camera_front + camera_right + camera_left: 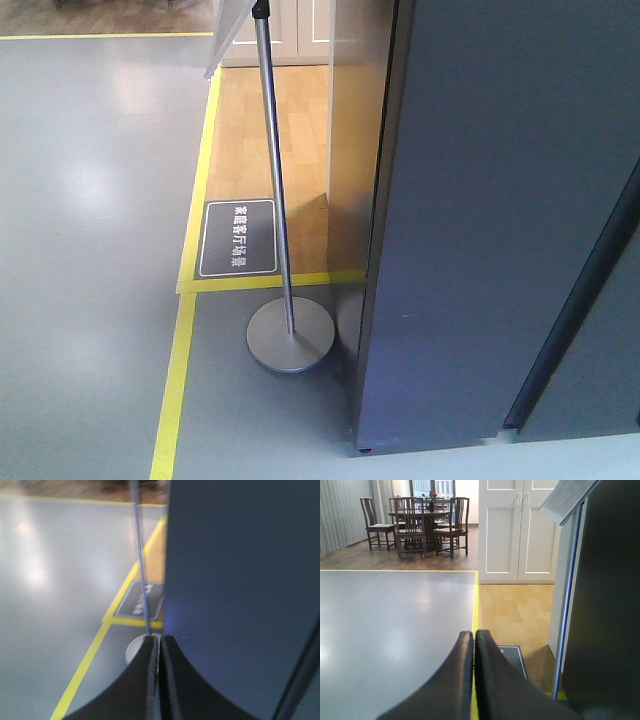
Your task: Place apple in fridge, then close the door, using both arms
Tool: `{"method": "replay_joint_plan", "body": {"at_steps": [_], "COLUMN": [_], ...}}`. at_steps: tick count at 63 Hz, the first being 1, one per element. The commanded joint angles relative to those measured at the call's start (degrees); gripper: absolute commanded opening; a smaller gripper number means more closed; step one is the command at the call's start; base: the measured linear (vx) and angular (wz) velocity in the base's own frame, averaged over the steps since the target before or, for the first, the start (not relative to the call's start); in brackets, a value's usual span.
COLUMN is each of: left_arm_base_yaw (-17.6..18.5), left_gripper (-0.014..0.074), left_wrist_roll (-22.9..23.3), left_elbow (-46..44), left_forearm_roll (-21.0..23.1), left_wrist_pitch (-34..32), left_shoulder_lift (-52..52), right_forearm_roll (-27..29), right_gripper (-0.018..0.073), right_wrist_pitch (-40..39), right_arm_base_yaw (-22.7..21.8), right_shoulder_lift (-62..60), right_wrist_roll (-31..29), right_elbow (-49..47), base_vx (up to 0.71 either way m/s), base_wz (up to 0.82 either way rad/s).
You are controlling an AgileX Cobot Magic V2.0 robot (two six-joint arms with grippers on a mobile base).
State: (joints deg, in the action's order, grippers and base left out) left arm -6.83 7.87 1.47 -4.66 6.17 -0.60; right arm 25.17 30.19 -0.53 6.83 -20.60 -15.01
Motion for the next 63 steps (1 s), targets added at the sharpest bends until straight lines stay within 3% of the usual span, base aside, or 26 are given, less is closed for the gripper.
{"method": "replay_joint_plan", "body": {"at_steps": [1,12,27,45,63], "left_arm_base_yaw": [0.0,0.0,0.0,0.0,0.0], "left_gripper": [-0.0008,-0.0008,-0.0008,-0.0008,-0.0008], "left_wrist_roll": [0.6,0.6,0.6,0.6,0.6], "left_elbow": [1.6,1.6,1.6,1.6,1.6], "left_forearm_roll": [0.3,0.3,0.3,0.3,0.3], "left_wrist_pitch": [-4.5,-4.5,-4.5,-4.5,-4.5], "left_shoulder_lift": [-0.9,-0.9,-0.9,-0.9,-0.9], "right_forearm_roll": [-8.2,-18.5,-18.9,-23.1,-27.5], "right_gripper": [-0.0004,-0.0004,-0.0004,-0.0004,-0.0004], "right_wrist_pitch": [-9.0,-12.5,-25.1,-36.9,-37.5], "right_arm_base_yaw": [0.1,0.0,0.0,0.0,0.0], "right_shoulder_lift": [-2.1,-7.5,-8.5,-8.5,-8.5], "right_wrist_roll": [10.9,20.6,26.2,24.6,24.6], "right_elbow": [1.2,6.4,15.2,17.4,17.4], "base_vx": [0.00,0.00,0.00,0.00,0.00], "base_wz": [0.00,0.00,0.00,0.00,0.00]}}
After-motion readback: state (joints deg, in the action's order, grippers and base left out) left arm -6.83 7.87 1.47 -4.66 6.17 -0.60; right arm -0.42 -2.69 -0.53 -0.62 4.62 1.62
